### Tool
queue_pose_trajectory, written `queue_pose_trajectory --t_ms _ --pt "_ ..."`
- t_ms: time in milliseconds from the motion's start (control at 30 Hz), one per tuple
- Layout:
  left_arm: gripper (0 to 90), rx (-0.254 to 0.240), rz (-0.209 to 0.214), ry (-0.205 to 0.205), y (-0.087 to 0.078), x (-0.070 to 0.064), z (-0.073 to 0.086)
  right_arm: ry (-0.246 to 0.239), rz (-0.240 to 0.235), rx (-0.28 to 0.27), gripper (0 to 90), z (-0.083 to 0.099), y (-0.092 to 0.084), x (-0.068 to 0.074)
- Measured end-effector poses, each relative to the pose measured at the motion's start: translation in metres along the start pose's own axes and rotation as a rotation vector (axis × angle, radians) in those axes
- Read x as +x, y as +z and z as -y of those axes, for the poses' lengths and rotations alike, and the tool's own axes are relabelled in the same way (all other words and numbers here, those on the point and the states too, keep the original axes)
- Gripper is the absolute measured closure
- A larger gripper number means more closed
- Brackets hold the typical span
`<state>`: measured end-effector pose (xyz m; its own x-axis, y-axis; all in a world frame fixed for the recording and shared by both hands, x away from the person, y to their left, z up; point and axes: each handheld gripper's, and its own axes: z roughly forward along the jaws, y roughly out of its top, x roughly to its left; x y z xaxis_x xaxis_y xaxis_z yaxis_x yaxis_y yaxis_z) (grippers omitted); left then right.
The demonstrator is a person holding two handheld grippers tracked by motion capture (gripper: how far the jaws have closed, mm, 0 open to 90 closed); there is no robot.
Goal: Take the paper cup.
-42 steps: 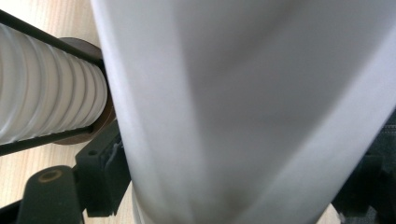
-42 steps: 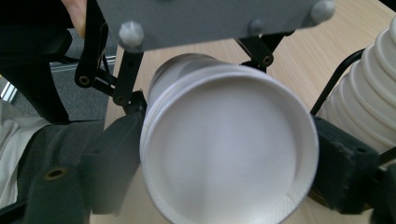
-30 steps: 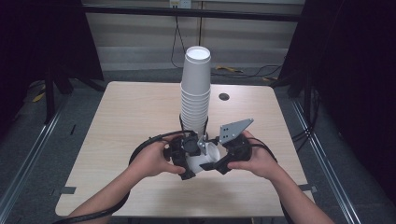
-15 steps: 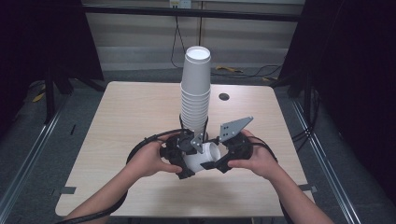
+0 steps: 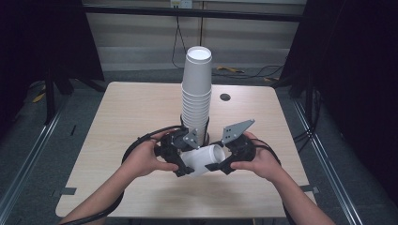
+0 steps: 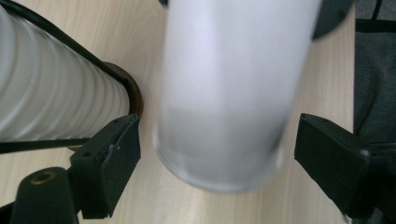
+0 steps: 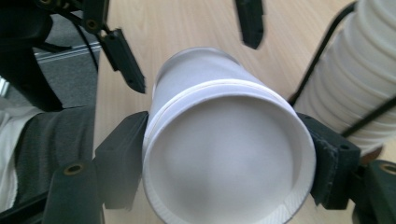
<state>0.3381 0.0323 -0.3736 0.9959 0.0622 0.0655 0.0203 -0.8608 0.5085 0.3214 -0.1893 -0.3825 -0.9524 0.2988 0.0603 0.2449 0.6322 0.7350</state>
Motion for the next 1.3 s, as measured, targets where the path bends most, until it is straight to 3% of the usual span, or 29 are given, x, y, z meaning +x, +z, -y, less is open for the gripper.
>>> queue_pose_trajectory --t_ms 133,433,600,1300 --pt "14.6 -0.049 -0.003 -0.041 -0.002 0.0 0.007 0.018 0.018 -0.02 24.8 0.004 -0.008 -0.002" --pt "14.7 -0.08 0.002 -0.091 0.001 0.003 0.025 0.074 0.029 -0.072 24.8 0.012 -0.019 -0.01" --pt "14.7 -0.108 0.021 -0.142 0.009 0.005 0.034 0.084 0.033 -0.088 24.7 0.012 -0.022 -0.011" --pt "14.7 -0.166 0.061 -0.219 0.025 0.005 0.048 0.117 0.014 -0.155 24.6 0.014 -0.023 -0.011"
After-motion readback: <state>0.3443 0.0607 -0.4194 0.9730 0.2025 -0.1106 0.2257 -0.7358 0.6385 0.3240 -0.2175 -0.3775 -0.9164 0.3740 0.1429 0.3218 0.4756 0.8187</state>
